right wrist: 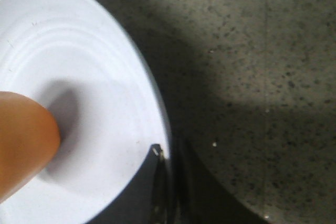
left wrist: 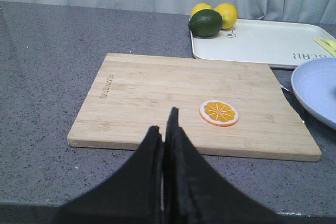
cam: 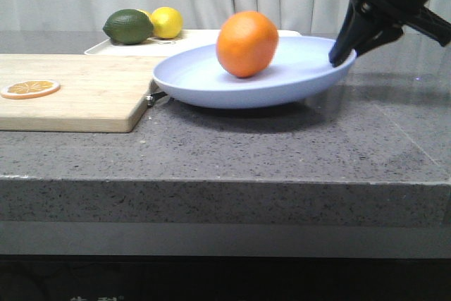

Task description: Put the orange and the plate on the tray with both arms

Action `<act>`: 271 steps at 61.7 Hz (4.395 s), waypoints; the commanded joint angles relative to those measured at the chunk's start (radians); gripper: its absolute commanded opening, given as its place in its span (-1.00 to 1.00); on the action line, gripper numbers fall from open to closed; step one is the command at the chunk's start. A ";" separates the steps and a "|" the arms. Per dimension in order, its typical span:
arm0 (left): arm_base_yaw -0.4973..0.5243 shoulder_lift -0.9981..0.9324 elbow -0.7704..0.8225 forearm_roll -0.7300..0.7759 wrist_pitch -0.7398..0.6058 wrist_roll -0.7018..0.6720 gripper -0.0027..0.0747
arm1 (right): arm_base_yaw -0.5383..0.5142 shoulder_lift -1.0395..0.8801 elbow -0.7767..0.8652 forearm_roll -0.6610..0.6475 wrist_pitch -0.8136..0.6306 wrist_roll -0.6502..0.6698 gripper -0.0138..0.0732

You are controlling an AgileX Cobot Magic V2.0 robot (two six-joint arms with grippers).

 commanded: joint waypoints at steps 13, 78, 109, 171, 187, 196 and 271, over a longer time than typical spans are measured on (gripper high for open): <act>0.002 0.013 -0.025 0.002 -0.089 -0.007 -0.98 | -0.001 0.012 -0.242 0.114 0.065 0.052 -0.80; 0.002 0.013 -0.025 0.002 -0.089 -0.007 -0.98 | -0.007 0.746 -1.327 0.131 0.129 0.345 -0.80; 0.002 0.013 -0.025 0.002 -0.089 -0.007 -0.98 | -0.007 0.784 -1.327 0.050 0.078 0.346 -0.79; 0.002 0.013 -0.025 0.002 -0.089 -0.007 -0.98 | -0.055 0.591 -1.328 0.011 0.267 0.233 -0.47; 0.002 0.013 -0.025 0.002 -0.089 -0.007 -0.98 | -0.056 0.530 -1.334 -0.008 0.414 0.180 -0.82; 0.002 0.013 -0.025 0.002 -0.089 -0.007 -0.98 | -0.056 0.481 -1.336 -0.112 0.534 0.179 -0.82; 0.002 0.013 -0.025 0.002 -0.089 -0.007 -0.98 | -0.041 -0.545 -0.092 -0.265 0.228 -0.243 -0.82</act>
